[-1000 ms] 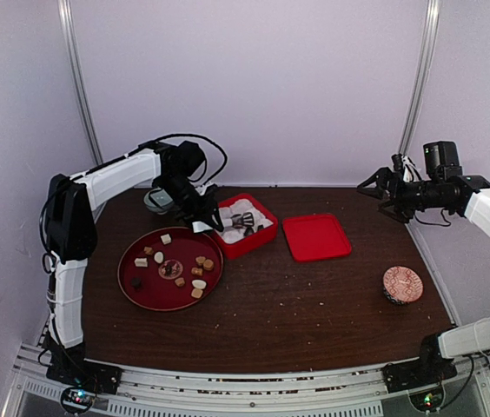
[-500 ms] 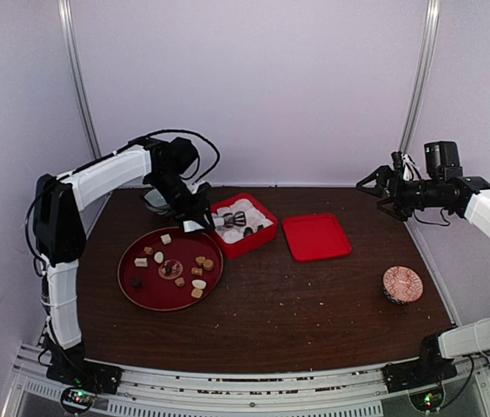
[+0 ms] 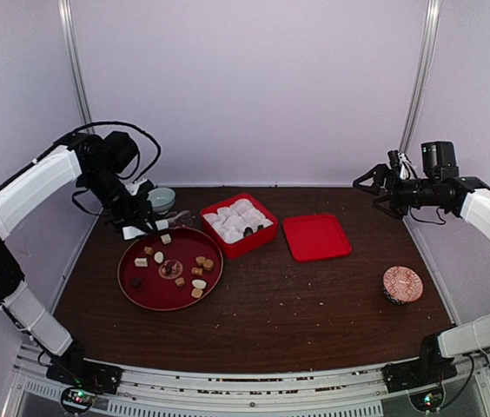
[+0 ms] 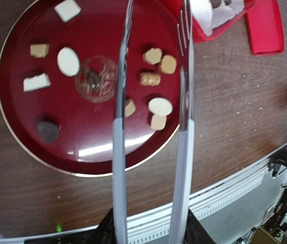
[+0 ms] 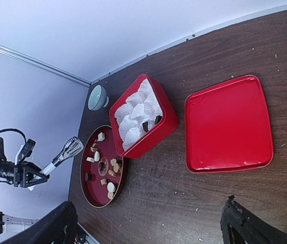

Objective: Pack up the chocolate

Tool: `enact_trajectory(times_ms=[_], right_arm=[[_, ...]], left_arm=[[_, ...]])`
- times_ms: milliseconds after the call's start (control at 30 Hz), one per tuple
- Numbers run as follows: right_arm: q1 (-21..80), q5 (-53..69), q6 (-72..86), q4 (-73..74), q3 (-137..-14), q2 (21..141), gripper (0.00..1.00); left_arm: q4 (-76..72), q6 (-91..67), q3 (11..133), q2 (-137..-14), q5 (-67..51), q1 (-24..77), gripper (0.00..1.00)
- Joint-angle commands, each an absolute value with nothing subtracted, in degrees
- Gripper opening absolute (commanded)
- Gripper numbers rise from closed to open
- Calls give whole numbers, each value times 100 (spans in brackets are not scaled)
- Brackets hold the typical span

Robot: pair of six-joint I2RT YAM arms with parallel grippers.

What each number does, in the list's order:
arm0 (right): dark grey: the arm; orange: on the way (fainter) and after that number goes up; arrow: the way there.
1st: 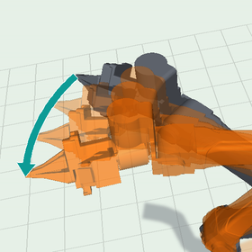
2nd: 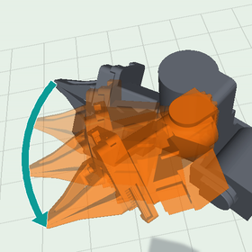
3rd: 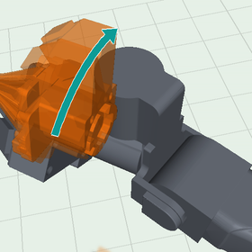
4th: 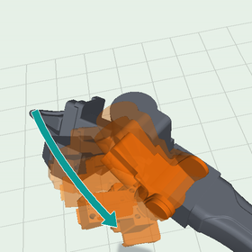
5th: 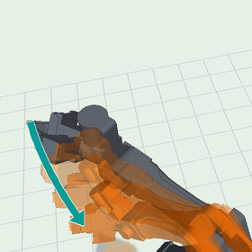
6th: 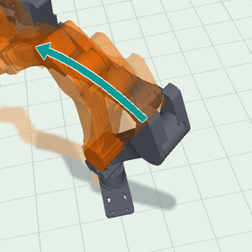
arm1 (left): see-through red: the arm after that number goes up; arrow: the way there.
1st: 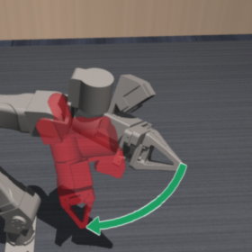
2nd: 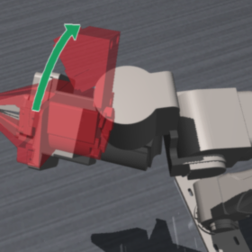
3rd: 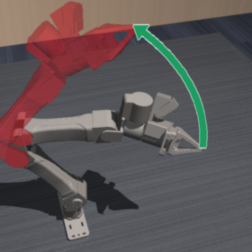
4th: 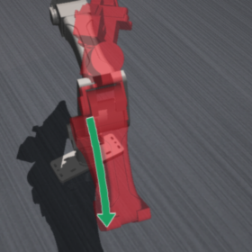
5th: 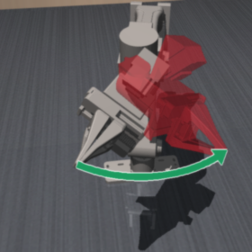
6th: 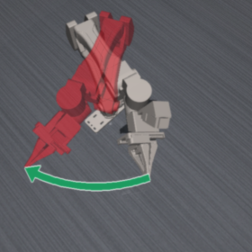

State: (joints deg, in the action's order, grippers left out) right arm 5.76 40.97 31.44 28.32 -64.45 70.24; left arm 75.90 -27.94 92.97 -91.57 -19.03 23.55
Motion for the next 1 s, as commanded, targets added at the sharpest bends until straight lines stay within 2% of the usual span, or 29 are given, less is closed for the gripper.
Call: enact_trajectory(times_ms=[0,167,500,967], right_arm=[[579,4237,3162,2569,-6330,7012,100],[598,4277,3211,2450,-6193,6959,100],[655,4336,3260,2319,-6093,6900,100],[668,4373,3297,2271,-6074,6870,100]], left_arm=[[8050,-2811,8674,-8462,-1579,2258,38],[8328,-3011,7875,-7769,-1400,2231,38],[8665,-3268,7073,-7051,-862,2048,39],[8228,-3028,6741,-7481,-665,1967,40]])
